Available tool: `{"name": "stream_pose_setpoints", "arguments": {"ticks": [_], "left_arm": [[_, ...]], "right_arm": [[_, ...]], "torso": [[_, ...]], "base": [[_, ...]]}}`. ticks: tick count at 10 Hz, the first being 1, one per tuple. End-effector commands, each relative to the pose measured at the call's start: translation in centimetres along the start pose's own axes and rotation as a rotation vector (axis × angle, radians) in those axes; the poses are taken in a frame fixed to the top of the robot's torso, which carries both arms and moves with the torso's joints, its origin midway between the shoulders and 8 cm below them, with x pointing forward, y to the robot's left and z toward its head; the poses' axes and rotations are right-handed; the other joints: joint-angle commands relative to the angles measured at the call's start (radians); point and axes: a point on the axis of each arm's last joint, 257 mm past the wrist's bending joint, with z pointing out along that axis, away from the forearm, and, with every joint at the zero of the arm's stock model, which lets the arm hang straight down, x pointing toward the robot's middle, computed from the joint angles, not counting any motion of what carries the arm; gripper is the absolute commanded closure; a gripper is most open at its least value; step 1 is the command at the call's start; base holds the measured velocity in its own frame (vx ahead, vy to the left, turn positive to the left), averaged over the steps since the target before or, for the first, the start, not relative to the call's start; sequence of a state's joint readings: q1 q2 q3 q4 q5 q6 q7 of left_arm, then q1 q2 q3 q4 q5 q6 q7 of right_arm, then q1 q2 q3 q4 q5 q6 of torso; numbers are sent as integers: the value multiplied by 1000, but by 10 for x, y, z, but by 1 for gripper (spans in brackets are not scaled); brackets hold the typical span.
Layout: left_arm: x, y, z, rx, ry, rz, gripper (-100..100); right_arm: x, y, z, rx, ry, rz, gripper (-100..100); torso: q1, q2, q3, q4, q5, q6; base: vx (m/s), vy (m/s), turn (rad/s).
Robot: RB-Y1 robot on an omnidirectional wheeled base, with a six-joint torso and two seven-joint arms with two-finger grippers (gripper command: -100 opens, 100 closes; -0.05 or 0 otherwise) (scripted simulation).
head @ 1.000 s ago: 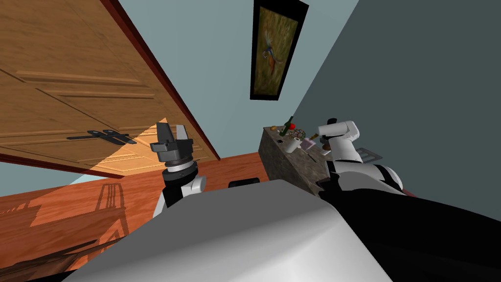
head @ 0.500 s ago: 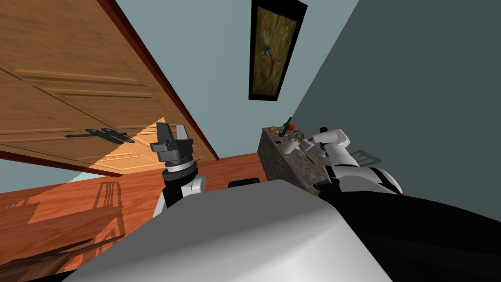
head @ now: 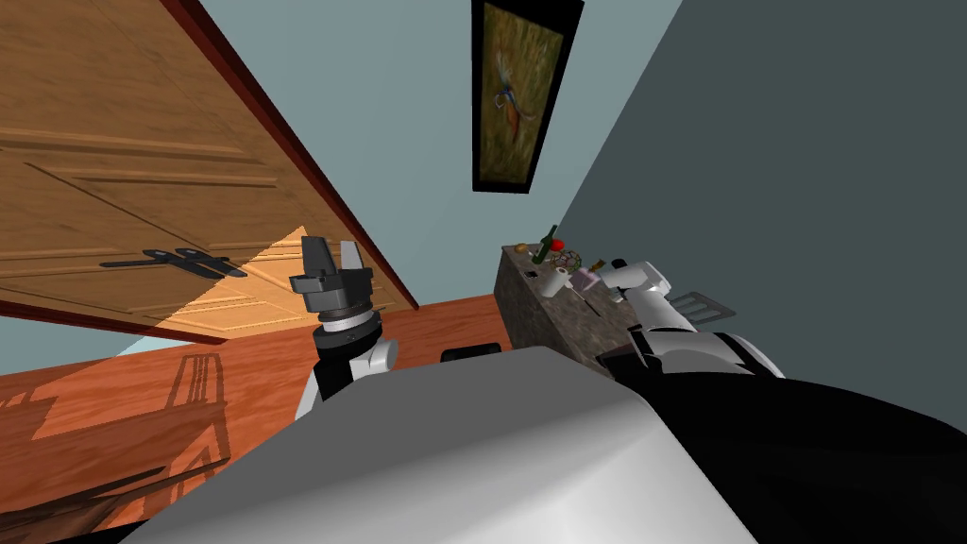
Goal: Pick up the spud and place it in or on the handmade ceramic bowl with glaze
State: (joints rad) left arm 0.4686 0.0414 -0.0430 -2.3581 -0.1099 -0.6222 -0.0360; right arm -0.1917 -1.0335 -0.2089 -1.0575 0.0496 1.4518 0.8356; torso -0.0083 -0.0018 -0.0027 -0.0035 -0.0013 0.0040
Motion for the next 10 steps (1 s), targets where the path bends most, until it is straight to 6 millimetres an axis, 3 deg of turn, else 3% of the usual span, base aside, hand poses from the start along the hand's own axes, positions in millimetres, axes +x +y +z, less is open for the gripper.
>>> {"name": "stream_pose_setpoints", "arguments": {"ticks": [1,6,10], "left_arm": [[0,0,0,0,0,0,0],[0,0,0,0,0,0,0],[0,0,0,0,0,0,0]], "right_arm": [[6,-9,12,24,-5,-12,100],[21,-38,43,78,-29,-28,100],[30,-57,59,104,-41,-35,100]], "torso": [[0,0,0,0,0,0],[-3,3,2,1,0,4],[-32,13,8,2,-3,24]], "base": [[-11,-96,-47],[-8,-115,-61],[-6,-93,-42]]}}
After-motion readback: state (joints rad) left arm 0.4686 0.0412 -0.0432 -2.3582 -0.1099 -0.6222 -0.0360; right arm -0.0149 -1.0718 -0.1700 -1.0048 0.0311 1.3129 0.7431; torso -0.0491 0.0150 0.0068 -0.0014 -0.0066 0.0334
